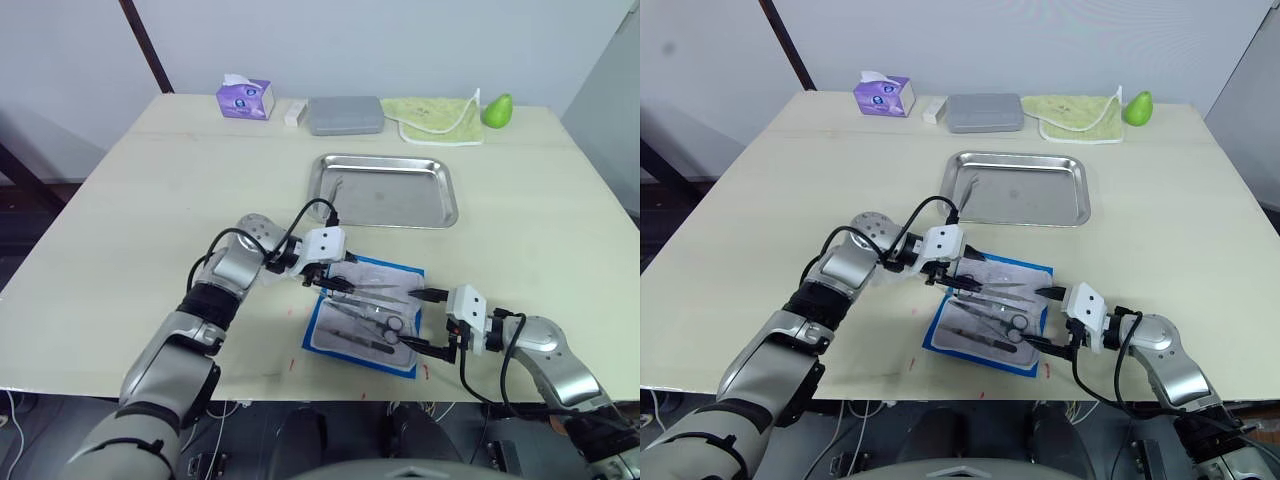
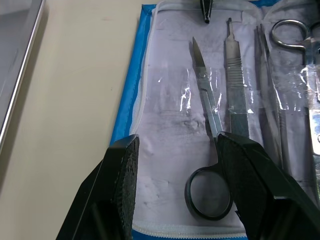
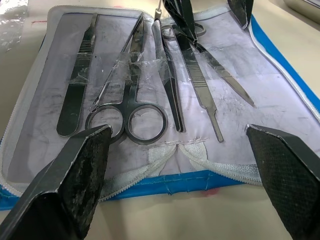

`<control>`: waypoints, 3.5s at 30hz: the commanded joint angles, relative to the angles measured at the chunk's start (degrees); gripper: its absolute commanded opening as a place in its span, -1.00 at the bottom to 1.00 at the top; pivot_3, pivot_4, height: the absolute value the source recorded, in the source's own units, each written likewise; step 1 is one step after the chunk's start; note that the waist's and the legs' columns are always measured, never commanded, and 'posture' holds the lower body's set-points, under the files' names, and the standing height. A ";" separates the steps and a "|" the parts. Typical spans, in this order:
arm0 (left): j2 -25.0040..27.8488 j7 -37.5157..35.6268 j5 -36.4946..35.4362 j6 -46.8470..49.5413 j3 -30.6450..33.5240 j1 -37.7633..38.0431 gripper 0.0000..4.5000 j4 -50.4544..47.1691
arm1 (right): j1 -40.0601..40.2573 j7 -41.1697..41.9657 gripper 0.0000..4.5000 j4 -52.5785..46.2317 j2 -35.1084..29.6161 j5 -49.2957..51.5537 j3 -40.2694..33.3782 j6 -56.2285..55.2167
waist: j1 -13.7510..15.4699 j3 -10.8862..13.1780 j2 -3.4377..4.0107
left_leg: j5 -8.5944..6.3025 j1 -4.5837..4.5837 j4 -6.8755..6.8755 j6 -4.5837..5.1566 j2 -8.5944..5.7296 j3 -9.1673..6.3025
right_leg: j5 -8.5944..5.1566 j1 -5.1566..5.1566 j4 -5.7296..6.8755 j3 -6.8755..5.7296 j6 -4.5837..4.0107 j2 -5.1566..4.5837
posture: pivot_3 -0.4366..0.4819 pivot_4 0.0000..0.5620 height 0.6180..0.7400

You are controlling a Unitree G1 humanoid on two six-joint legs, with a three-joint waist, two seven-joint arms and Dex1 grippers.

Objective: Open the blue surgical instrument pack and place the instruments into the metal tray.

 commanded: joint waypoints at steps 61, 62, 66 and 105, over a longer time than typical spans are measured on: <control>-1.42 -8.89 5.66 9.14 -7.70 -12.37 -0.98 5.63 | 0.64 -2.77 1.00 1.96 -0.74 -7.17 6.59 9.10 | -0.24 0.08 0.26 | -0.01 -0.01 0.00 0.03 0.01 -0.07 | -0.11 0.00 -0.01 -0.01 -0.17 0.10 | -0.05 -0.47 0.93; -1.51 -9.11 5.76 9.30 -7.76 -12.69 -0.98 5.68 | 0.69 -2.77 1.00 1.97 -0.83 -7.24 6.74 9.13 | -0.28 0.09 0.27 | -0.01 0.00 0.00 0.03 0.01 -0.06 | -0.10 0.00 -0.01 0.01 -0.16 0.10 | -0.05 -0.47 0.93; -1.90 -9.79 6.24 9.30 -8.00 -14.14 -0.98 6.56 | 0.57 -2.78 1.00 2.18 -0.95 -7.38 7.05 9.22 | -0.26 0.10 0.26 | -0.01 -0.01 -0.01 0.03 0.02 -0.09 | -0.10 -0.01 -0.01 -0.01 -0.15 0.12 | -0.05 -0.47 0.93; -1.74 -13.97 4.88 16.56 -6.81 -16.97 -0.98 -0.25 | -1.05 -2.47 1.00 3.66 -0.89 -8.45 9.35 9.94 | -0.41 0.18 0.26 | -0.02 -0.02 -0.01 0.04 0.03 -0.08 | -0.10 -0.03 -0.01 0.01 -0.16 0.14 | -0.05 -0.47 0.93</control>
